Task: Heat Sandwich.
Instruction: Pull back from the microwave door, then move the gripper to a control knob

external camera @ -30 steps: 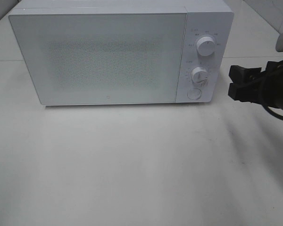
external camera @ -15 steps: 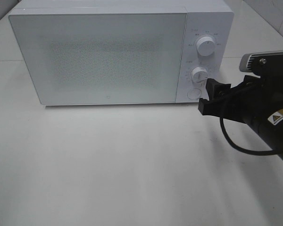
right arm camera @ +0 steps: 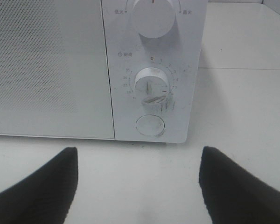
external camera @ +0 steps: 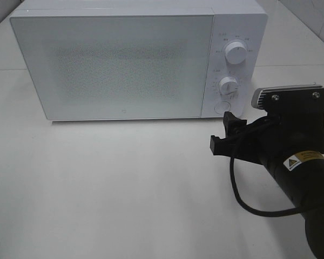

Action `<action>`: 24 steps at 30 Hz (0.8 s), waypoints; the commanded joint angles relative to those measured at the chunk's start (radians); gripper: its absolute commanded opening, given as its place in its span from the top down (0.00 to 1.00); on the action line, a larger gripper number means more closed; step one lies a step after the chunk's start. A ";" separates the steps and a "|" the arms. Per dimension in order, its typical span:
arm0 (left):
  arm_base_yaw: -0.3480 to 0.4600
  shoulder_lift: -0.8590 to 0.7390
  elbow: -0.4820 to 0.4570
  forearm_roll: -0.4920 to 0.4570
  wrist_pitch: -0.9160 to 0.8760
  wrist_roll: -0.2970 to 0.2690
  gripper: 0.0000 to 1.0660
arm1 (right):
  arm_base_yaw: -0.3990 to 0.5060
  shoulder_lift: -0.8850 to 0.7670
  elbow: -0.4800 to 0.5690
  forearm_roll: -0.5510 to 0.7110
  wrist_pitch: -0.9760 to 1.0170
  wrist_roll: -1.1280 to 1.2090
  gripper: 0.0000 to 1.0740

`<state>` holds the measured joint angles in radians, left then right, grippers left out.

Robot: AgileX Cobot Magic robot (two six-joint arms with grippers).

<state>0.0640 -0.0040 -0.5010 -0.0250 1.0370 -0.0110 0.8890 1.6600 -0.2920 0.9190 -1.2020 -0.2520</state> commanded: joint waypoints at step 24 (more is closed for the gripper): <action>0.000 -0.025 0.005 -0.008 -0.003 0.001 0.07 | -0.013 0.009 0.000 0.000 -0.064 -0.012 0.34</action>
<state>0.0640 -0.0040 -0.5010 -0.0250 1.0370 -0.0110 0.8890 1.6700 -0.2920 0.9280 -1.2050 -0.2600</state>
